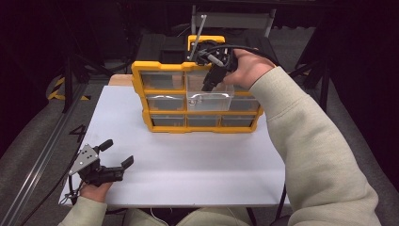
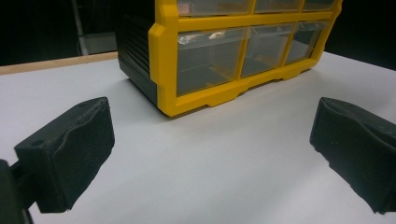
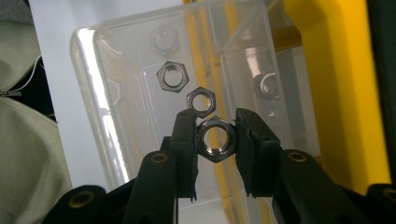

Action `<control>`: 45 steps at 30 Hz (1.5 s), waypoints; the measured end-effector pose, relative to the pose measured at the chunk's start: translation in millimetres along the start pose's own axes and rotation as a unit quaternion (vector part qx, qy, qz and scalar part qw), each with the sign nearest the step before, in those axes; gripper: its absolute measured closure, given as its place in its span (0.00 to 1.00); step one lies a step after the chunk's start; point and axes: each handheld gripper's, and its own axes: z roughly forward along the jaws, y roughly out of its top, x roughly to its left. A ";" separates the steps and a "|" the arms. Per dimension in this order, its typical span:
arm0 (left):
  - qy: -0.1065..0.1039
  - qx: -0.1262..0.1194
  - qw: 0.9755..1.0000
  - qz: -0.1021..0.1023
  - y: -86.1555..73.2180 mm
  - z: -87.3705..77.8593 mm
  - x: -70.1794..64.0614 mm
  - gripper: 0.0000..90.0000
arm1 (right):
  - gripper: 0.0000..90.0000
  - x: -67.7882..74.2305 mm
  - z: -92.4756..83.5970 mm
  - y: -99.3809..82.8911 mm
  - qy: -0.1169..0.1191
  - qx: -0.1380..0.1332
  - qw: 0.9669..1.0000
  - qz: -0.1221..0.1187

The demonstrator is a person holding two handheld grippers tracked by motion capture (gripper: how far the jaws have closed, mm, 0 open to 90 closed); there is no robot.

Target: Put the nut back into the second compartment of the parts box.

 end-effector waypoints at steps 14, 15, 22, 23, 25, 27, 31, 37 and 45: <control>0.000 -0.001 1.000 -0.002 -0.2 0.3 0.1 0.01 | 0.77 -6.3 13.8 -4.1 0.020 0.006 1.000 0.001; -0.001 -0.002 1.000 -0.001 -0.1 0.4 0.0 0.01 | 0.77 -5.7 14.6 -4.2 0.022 0.008 1.000 -0.002; 0.000 -0.002 1.000 -0.001 0.0 0.5 0.0 0.01 | 0.78 -5.7 19.9 -5.9 0.030 0.008 1.000 -0.007; 0.000 -0.001 1.000 0.000 0.0 0.6 0.2 0.01 | 0.78 -5.6 20.0 -6.0 0.030 0.008 1.000 -0.005; 0.000 -0.001 1.000 -0.001 0.0 0.7 0.3 0.01 | 0.77 -5.7 20.2 -6.0 0.031 0.006 0.999 -0.005; -0.001 -0.001 1.000 -0.002 0.1 0.8 0.2 0.01 | 0.77 -5.6 20.1 -6.1 0.031 0.006 0.999 -0.004; -0.001 -0.001 1.000 -0.001 0.1 1.0 0.1 0.01 | 0.76 -5.0 19.0 -6.7 0.027 0.003 1.000 -0.005; -0.001 -0.002 1.000 -0.002 0.1 0.4 0.3 0.01 | 0.64 -2.0 7.2 -9.3 0.013 -0.020 1.000 0.000; -0.001 -0.001 1.000 -0.003 0.0 0.5 0.4 0.01 | 0.43 14.5 -39.6 -47.3 -0.052 -0.147 0.987 0.028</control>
